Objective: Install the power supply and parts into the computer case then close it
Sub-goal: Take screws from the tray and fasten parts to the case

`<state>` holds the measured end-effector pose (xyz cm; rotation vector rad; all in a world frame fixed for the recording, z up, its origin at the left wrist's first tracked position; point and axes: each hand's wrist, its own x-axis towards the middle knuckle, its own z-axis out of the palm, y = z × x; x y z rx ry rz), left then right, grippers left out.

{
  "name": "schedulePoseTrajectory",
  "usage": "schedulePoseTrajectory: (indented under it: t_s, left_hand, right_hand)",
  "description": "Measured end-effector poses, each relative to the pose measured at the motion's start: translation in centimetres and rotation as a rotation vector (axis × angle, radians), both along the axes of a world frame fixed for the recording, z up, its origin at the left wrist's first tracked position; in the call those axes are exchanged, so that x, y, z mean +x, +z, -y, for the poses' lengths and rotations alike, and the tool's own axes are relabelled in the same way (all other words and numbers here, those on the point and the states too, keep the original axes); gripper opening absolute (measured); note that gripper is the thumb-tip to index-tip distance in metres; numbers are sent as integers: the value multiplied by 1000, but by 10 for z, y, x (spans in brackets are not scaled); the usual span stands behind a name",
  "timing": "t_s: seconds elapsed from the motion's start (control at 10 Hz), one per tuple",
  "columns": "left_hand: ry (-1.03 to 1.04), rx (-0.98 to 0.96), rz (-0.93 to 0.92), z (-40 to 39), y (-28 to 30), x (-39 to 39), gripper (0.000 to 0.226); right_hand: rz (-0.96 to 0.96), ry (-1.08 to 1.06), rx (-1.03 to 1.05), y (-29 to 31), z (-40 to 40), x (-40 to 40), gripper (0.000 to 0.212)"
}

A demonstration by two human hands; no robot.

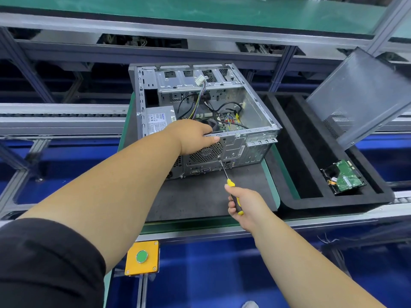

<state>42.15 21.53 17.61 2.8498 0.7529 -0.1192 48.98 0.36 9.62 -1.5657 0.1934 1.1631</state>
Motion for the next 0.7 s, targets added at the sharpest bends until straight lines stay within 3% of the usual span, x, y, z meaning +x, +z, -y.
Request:
schedulePoseTrajectory:
  t_s: [0.1, 0.2, 0.4, 0.5, 0.6, 0.7]
  left_hand:
    - [2, -2, 0, 0, 0, 0, 60]
    - [3, -4, 1, 1, 1, -1, 61]
    - [13, -14, -3, 2, 2, -1, 61]
    - [9, -7, -7, 2, 3, -1, 61]
    - [9, -6, -5, 3, 3, -1, 61]
    - [10, -6, -3, 3, 4, -1, 61]
  right_hand:
    - [210, 92, -142, 0, 0, 3, 28]
    - [261, 126, -238, 1, -5, 6, 39]
    - [-93, 0, -67, -3, -8, 2, 51]
    - [-78, -34, 4, -1, -3, -1, 29]
    - [88, 4, -37, 1, -1, 1, 21]
    - [168, 78, -123, 2, -5, 3, 35]
